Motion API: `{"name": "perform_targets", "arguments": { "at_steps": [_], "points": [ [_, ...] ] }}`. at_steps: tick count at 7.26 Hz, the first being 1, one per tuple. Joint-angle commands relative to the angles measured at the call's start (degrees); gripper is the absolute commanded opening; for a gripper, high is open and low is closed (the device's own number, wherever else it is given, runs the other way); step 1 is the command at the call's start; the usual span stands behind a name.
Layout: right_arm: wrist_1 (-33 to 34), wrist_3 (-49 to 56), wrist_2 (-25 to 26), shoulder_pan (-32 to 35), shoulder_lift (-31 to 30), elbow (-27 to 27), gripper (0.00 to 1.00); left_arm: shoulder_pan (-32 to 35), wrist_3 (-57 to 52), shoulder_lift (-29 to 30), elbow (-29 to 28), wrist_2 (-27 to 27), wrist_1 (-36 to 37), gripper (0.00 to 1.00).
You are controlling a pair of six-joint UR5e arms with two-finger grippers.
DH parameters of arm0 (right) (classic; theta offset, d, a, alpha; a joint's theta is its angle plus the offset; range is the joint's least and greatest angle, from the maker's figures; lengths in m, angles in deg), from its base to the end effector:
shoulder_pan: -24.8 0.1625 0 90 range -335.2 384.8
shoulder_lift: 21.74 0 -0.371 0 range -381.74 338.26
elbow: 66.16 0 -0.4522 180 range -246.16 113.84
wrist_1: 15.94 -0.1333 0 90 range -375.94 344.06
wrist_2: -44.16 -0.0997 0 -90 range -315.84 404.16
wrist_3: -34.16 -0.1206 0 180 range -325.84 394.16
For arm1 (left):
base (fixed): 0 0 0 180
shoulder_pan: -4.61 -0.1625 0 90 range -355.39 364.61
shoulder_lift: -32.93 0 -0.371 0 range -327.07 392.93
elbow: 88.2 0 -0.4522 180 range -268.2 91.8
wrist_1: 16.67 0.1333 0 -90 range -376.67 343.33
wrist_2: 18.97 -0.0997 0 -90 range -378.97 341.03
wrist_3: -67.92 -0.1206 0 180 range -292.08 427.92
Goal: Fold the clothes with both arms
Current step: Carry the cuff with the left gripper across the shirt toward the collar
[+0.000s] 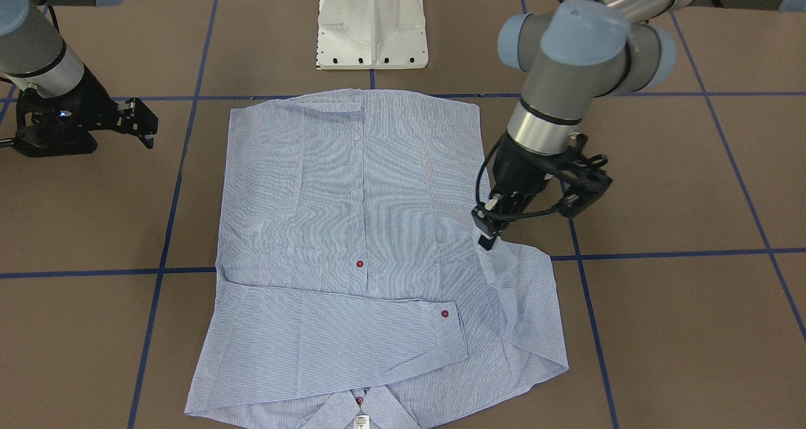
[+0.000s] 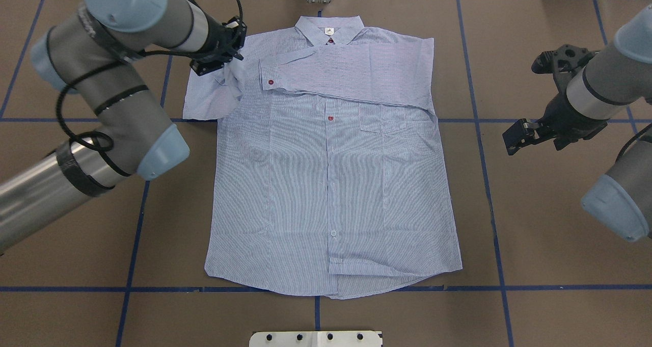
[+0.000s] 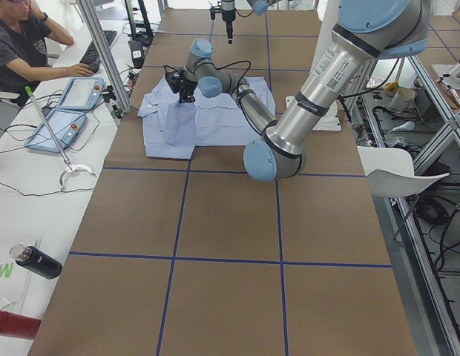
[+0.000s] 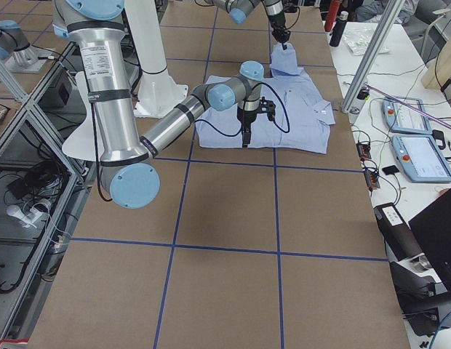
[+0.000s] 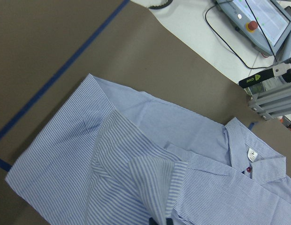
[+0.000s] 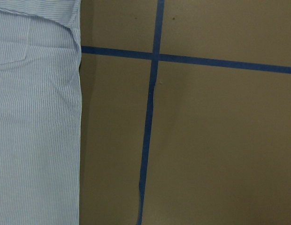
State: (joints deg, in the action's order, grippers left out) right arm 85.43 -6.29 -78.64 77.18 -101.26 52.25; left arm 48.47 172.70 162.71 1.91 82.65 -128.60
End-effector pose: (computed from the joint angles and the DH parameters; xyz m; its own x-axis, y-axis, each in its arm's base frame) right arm -0.2848 -0.4809 0.2872 0.7416 -0.0856 0.6654 0.0791 0.9961 0.0399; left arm 0.4548 -0.5883 0.1255 0.1888 -0.5279 -0.8280 0.6193 0.7184 -0.3168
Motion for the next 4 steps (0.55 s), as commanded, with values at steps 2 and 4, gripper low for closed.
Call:
{"name": "perform_targets", "arguments": {
  "at_steps": [2,4],
  "points": [
    [-0.20,0.01,-0.07,-0.09,0.51,-0.20,1.00,-8.87,-11.67,4.05,-5.56,-15.64,-7.60,0.00],
    [-0.29,0.01,-0.16,-0.09,0.68,-0.37,1.00,-12.03,-27.21,6.95,-7.31,-22.75,-8.73,0.00]
  ]
}}
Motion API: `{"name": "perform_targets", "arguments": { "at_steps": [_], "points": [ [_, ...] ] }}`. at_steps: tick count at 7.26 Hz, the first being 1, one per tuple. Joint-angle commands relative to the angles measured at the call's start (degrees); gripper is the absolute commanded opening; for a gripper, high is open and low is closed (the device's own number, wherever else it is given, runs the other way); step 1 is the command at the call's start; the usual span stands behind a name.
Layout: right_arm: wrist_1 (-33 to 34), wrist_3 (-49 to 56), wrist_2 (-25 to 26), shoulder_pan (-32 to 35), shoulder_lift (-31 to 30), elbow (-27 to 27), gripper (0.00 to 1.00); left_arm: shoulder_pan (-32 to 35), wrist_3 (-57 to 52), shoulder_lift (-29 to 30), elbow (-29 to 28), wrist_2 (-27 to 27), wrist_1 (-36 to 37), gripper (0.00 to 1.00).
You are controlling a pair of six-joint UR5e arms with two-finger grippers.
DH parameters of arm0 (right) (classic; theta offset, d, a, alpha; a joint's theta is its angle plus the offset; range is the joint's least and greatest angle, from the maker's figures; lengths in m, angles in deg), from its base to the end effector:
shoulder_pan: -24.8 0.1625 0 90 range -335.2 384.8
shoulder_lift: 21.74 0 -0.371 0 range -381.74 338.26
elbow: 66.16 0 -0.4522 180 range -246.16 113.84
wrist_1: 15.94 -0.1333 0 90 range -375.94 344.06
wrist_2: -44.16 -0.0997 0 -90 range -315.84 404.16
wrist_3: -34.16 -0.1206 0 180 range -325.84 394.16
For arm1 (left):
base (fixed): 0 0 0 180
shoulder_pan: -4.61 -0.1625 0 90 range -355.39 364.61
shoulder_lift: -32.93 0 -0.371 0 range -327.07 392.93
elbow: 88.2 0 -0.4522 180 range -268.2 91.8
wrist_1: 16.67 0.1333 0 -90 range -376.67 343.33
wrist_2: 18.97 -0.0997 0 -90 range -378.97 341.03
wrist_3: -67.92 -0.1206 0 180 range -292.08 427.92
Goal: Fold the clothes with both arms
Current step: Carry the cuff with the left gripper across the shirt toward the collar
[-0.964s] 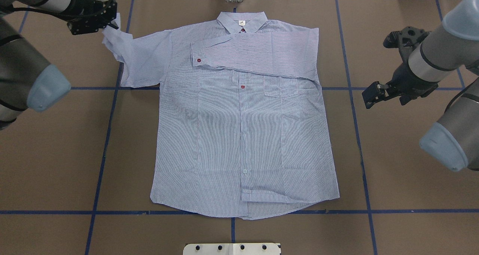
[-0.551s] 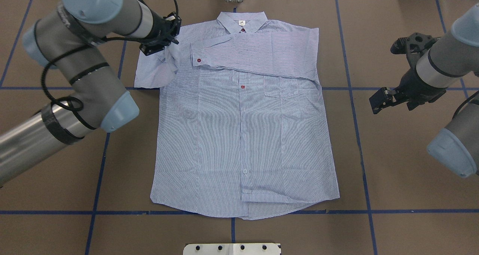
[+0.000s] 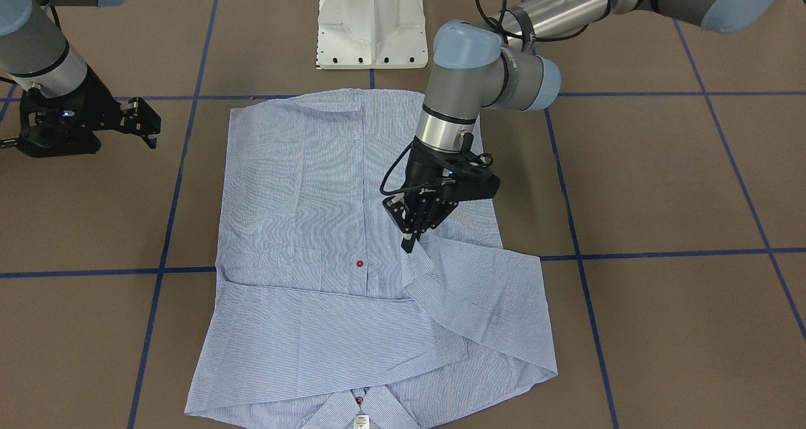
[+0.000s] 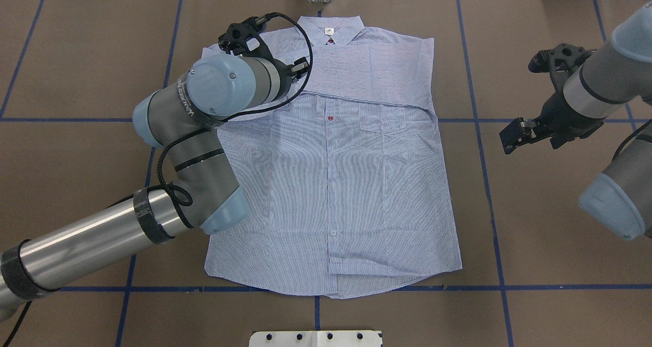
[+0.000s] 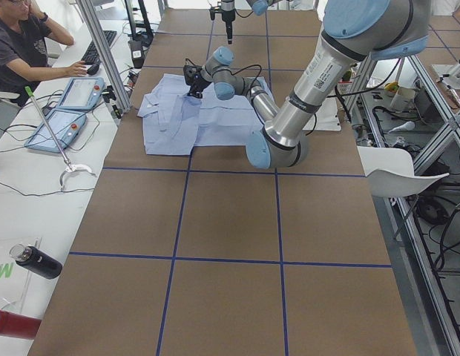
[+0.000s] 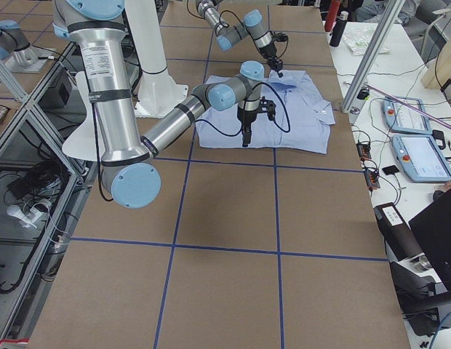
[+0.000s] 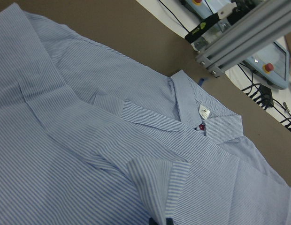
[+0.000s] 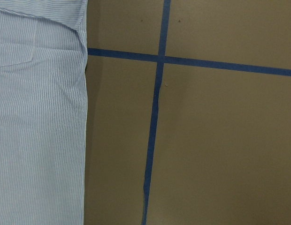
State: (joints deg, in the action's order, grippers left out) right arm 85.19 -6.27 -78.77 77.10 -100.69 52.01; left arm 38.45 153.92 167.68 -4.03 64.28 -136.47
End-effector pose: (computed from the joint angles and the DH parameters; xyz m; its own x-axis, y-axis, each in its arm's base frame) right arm -0.2871 -0.4822 0.2831 0.7362 -0.0922 0.6704 0.0815 0.9955 0.0474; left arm 0.5498 -0.5462 0.0925 0.3456 -0.1483 -0.9266 0.6214 0.7761 0.1076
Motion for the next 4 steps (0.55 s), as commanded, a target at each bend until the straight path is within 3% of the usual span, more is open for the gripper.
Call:
{"name": "perform_targets", "arguments": {
  "at_steps": [1,3,4],
  "points": [
    [-0.05,0.00,-0.03,-0.01,0.20,-0.13,1.00,-2.90,-10.05,4.62,-5.73,-8.15,-3.66,0.00],
    [-0.05,0.00,-0.03,-0.01,0.29,-0.31,1.00,-3.96,-9.80,9.90,-15.05,-10.47,-8.15,0.00],
    [-0.05,0.00,-0.03,-0.01,0.20,-0.40,1.00,-3.96,-9.71,10.18,-15.35,-10.56,-8.34,0.00]
  ]
}}
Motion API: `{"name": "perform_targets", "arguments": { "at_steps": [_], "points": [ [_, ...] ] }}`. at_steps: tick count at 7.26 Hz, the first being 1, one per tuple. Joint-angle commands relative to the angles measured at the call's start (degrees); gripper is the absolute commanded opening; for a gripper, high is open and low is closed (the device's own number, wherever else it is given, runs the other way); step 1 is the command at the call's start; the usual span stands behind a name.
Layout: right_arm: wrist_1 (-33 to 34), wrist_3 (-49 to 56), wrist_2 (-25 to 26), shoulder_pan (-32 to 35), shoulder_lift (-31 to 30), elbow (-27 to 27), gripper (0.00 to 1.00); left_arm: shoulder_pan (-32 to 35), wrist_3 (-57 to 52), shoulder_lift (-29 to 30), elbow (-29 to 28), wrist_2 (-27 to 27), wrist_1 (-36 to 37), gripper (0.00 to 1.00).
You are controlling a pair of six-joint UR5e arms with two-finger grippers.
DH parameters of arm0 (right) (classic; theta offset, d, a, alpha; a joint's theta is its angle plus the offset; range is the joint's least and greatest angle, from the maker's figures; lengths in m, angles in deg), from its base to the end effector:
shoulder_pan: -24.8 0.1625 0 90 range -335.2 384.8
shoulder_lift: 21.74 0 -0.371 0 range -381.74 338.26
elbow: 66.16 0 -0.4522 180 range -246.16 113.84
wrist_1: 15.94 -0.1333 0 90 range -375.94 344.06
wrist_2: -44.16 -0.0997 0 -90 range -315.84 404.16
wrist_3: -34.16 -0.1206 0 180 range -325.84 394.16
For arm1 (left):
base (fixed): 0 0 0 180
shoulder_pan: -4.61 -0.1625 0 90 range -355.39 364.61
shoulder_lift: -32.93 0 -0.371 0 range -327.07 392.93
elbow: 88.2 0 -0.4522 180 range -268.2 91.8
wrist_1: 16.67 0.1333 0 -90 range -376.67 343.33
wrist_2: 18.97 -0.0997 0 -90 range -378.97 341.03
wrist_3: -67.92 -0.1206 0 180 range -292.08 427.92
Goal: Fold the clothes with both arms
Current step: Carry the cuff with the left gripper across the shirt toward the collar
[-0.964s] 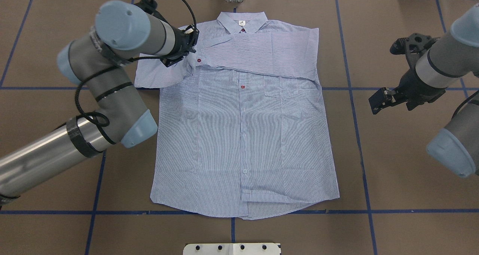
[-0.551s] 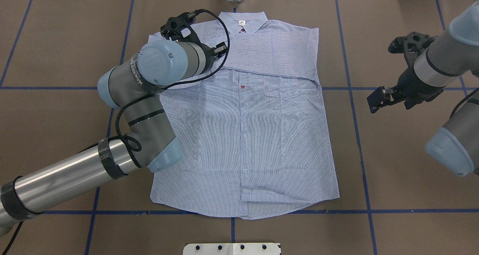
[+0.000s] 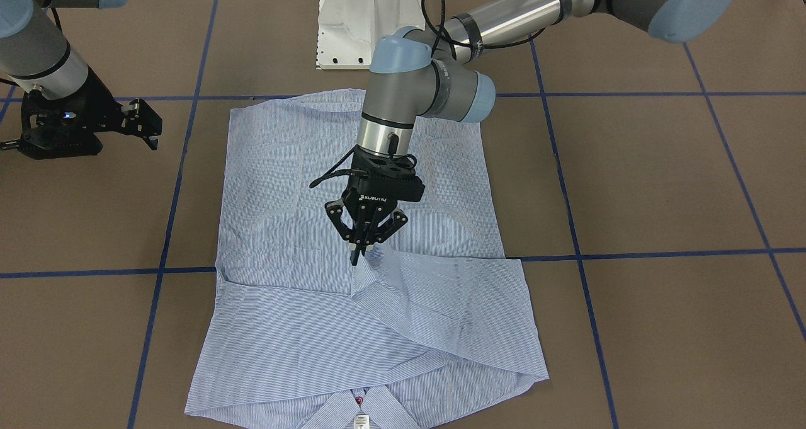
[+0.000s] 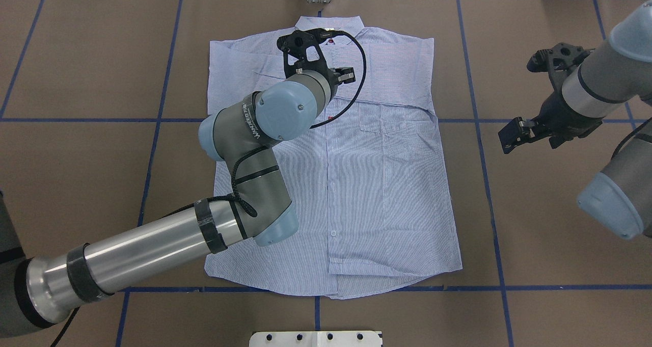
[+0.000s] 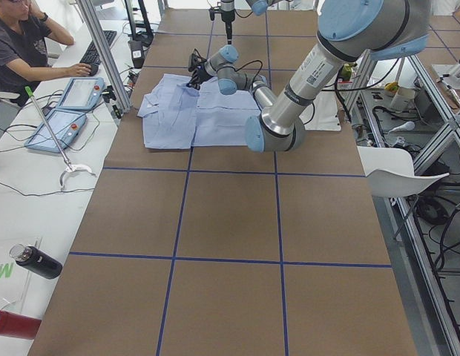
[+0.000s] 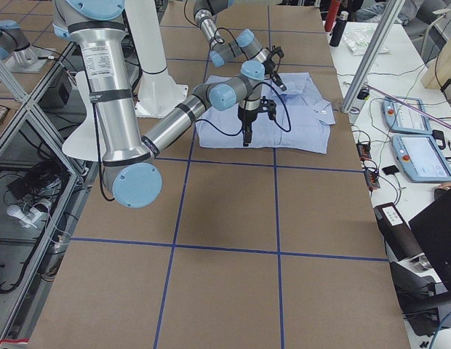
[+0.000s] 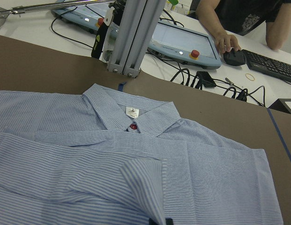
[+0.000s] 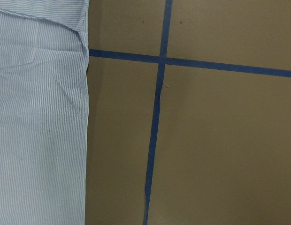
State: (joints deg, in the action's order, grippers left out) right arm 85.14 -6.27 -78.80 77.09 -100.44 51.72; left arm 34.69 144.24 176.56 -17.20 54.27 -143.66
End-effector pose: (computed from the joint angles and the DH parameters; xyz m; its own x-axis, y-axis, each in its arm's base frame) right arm -0.2883 -0.4835 0.2829 0.7359 -0.0924 0.6708 0.0819 0.9955 0.0473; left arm 0.6183 -0.5523 0.0673 0.4346 0.0100 -0.9006 0.6319 0.7092 0.3128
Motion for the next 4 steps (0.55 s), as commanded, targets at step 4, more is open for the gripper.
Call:
{"name": "perform_targets", "arguments": {
  "at_steps": [4],
  "points": [
    [-0.27,-0.18,0.17,-0.09,0.39,-0.28,1.00,-0.20,0.15,6.19,-7.53,-1.60,-5.28,0.00]
  ]
}}
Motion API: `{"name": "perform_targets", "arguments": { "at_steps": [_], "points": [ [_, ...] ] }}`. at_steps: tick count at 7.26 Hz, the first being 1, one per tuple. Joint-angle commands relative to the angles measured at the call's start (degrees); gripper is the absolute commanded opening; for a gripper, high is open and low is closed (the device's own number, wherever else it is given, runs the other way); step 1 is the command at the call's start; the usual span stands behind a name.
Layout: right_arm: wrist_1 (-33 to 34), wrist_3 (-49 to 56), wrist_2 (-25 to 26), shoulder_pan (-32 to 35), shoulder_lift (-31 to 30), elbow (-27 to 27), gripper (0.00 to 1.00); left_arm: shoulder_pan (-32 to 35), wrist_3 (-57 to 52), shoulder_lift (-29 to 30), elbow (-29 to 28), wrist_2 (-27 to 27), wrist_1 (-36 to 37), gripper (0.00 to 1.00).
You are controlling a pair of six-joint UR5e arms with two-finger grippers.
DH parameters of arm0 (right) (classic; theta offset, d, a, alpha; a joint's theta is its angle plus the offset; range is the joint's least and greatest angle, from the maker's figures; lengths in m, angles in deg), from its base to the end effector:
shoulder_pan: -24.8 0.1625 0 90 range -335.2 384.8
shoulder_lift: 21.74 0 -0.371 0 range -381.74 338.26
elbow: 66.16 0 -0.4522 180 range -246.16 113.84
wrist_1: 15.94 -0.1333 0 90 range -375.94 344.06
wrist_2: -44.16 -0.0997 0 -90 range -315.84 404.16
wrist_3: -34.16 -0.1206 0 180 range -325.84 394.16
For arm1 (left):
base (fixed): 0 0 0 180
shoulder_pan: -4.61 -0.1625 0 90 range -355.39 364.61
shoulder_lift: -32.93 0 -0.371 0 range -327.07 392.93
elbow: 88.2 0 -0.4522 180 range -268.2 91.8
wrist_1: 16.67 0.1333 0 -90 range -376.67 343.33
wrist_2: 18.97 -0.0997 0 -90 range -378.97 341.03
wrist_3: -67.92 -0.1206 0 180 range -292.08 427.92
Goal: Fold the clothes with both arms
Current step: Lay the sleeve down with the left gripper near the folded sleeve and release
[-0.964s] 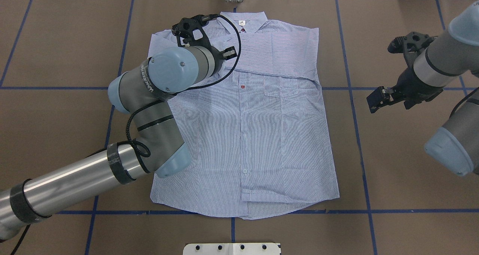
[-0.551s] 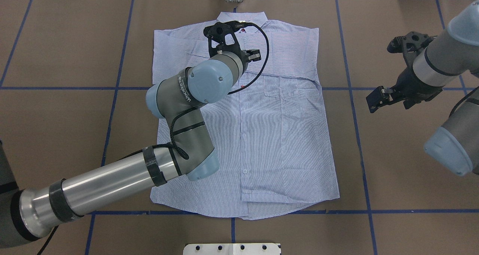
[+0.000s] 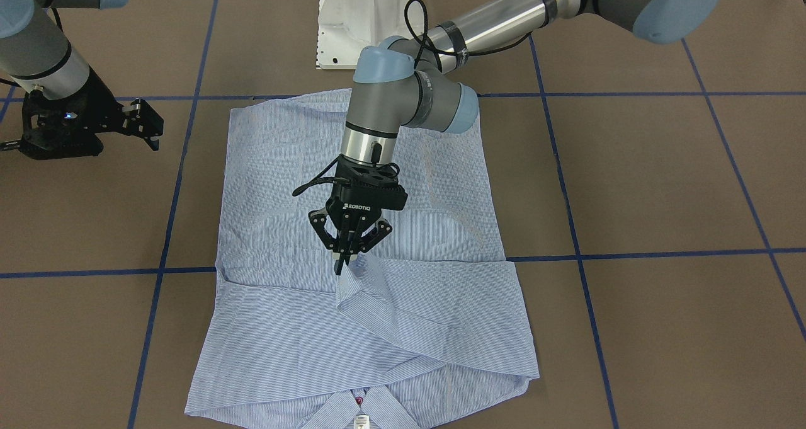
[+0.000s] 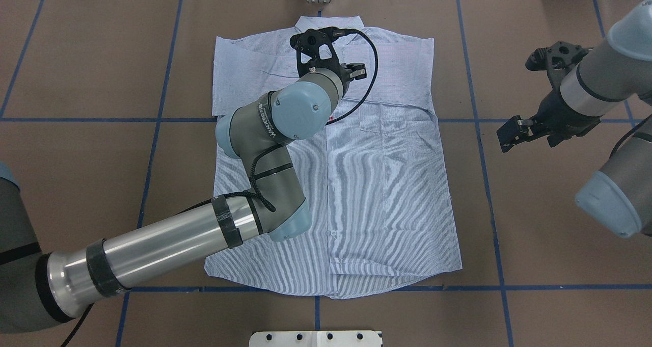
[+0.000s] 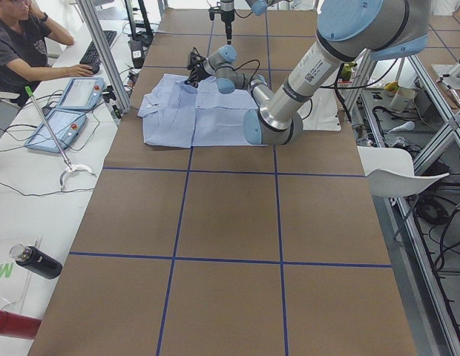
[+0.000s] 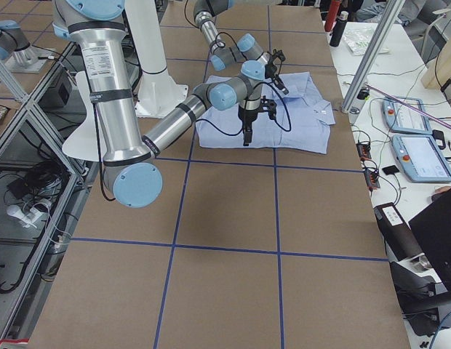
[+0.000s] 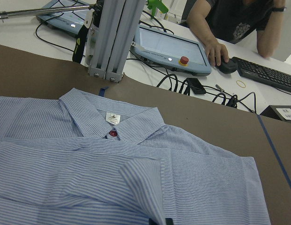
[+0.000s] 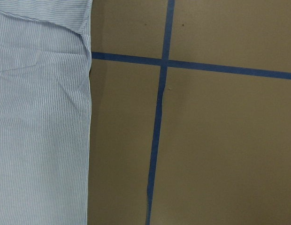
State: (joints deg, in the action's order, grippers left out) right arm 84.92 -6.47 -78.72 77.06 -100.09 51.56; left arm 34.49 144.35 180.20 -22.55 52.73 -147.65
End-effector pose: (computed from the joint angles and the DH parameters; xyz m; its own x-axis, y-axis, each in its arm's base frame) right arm -0.2894 -0.4847 0.2804 0.7339 -0.0931 0.6729 0.0790 0.9955 0.0516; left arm 0.6338 -0.5616 0.0533 0.4061 0.0236 -0.9135 0.6576 0.6866 0.3101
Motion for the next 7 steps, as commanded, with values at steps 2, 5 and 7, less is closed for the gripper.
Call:
{"name": "perform_targets", "arguments": {
  "at_steps": [2,5,7],
  "points": [
    [-0.04,0.02,0.19,-0.06,0.04,-0.30,1.00,0.00,-0.05,3.11,-3.41,0.02,-1.90,0.00],
    [0.04,0.02,0.19,0.03,0.04,-0.74,1.00,0.00,-0.49,3.37,-7.20,0.02,-6.30,0.00],
    [0.05,0.02,0.10,0.03,0.04,-0.91,1.00,0.00,-0.58,3.72,-7.81,0.28,-8.31,0.00]
  ]
}}
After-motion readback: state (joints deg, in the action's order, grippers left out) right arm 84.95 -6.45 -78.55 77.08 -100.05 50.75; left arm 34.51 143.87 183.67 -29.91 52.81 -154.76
